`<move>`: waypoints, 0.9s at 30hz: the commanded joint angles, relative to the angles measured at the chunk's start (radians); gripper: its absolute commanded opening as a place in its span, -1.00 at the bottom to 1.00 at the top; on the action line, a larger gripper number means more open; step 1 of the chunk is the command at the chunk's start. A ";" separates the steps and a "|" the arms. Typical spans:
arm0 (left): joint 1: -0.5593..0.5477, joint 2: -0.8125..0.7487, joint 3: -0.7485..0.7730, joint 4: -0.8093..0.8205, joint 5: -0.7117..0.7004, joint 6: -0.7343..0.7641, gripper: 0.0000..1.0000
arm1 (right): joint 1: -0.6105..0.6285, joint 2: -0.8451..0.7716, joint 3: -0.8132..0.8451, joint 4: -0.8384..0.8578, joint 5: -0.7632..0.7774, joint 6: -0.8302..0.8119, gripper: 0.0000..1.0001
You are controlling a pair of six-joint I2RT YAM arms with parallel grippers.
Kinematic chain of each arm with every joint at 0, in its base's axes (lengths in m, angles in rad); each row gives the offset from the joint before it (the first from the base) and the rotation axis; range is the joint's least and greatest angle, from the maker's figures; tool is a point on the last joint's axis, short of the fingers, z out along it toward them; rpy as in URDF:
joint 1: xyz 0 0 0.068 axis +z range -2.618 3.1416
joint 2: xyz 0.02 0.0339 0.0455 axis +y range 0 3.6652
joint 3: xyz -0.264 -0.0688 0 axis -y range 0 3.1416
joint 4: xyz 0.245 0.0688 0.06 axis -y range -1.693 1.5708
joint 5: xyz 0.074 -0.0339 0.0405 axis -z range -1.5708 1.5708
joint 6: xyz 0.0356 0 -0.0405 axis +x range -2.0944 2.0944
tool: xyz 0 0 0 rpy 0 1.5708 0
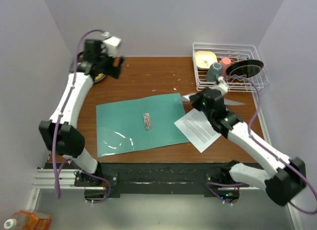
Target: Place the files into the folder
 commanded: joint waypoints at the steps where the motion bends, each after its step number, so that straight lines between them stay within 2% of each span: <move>1: 0.225 -0.083 -0.301 -0.086 0.078 0.109 0.98 | 0.047 0.250 0.300 0.163 -0.215 -0.187 -1.00; 3: 0.278 -0.111 -0.369 -0.080 0.071 0.143 0.98 | 0.137 0.334 0.413 0.143 -0.228 -0.233 -1.00; 4: 0.313 -0.137 -0.430 -0.075 0.063 0.169 0.98 | 0.168 0.401 0.523 0.125 -0.232 -0.294 -1.00; 7: 0.336 -0.178 -0.529 -0.060 0.051 0.192 0.99 | 0.291 0.489 0.690 0.098 -0.245 -0.397 -1.00; 9: 0.338 -0.189 -0.573 -0.058 0.042 0.195 0.99 | 0.345 0.508 0.725 0.096 -0.263 -0.450 -1.00; 12: 0.338 -0.189 -0.612 -0.052 0.028 0.196 0.99 | 0.354 0.520 0.690 0.102 -0.344 -0.483 -1.00; 15: 0.338 -0.178 -0.643 -0.038 -0.001 0.200 0.98 | 0.352 0.555 0.624 0.003 -0.392 -0.512 -1.00; 19: 0.338 -0.169 -0.652 -0.023 -0.007 0.190 0.97 | 0.354 0.562 0.371 -0.019 -0.378 -0.501 -1.00; 24: 0.338 -0.143 -0.631 -0.021 0.014 0.175 0.96 | 0.354 0.684 0.301 -0.120 -0.370 -0.480 -1.00; 27: 0.338 -0.137 -0.632 -0.026 0.017 0.173 0.95 | 0.357 0.703 0.262 -0.107 -0.369 -0.463 -1.00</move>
